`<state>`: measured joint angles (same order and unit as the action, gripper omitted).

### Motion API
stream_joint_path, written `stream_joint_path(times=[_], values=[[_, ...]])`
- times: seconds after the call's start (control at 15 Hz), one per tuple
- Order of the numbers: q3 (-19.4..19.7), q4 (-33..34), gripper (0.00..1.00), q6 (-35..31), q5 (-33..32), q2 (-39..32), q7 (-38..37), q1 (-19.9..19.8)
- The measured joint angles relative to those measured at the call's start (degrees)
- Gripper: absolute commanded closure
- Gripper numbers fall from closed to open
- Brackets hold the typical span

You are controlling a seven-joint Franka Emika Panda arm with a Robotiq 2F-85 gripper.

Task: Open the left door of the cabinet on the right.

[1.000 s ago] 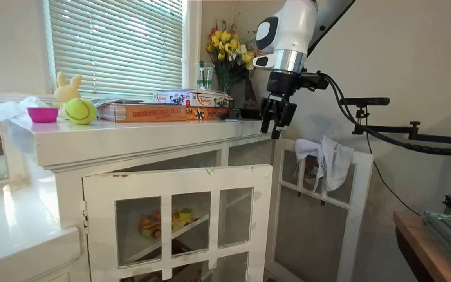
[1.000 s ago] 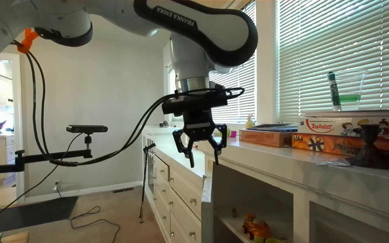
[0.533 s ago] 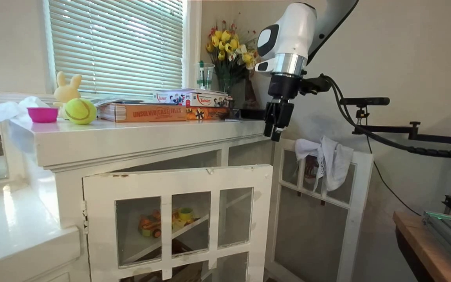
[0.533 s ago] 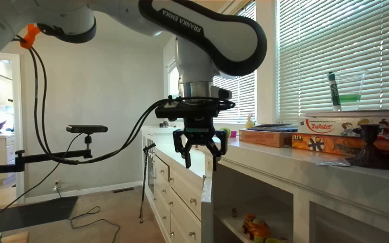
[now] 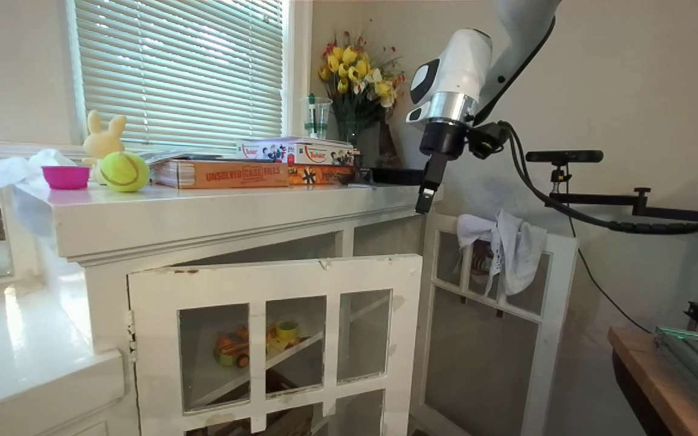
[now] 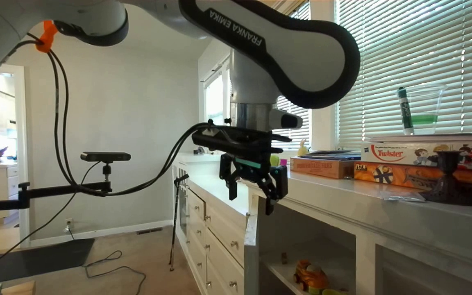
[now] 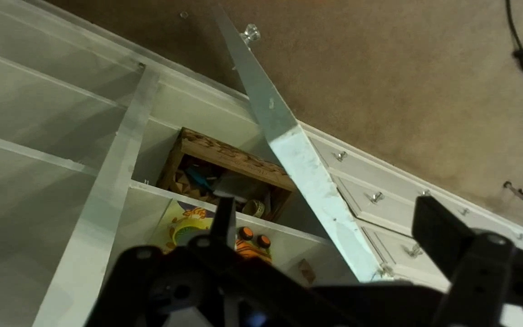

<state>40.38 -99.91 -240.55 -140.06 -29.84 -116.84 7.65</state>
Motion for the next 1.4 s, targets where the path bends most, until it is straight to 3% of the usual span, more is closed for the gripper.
stream_joint_path(times=[0.27,0.47,1.0,1.07,1.13,1.27,1.4], values=[[-6.64,1.11,0.00,-0.48,4.27,0.01,-1.62,-8.09],[-10.63,1.29,0.00,-0.09,6.25,-0.02,-2.77,-12.00],[-15.08,1.27,0.00,6.58,9.02,-1.64,-8.23,-15.13],[-15.33,1.28,0.04,7.46,9.94,-1.91,-8.76,-15.34],[-15.60,1.28,0.26,8.07,10.98,-2.21,-9.13,-15.62],[-16.08,1.28,0.31,9.02,13.05,-2.88,-9.40,-16.27],[-16.42,1.30,0.46,9.59,14.67,-3.64,-9.46,-16.92]])
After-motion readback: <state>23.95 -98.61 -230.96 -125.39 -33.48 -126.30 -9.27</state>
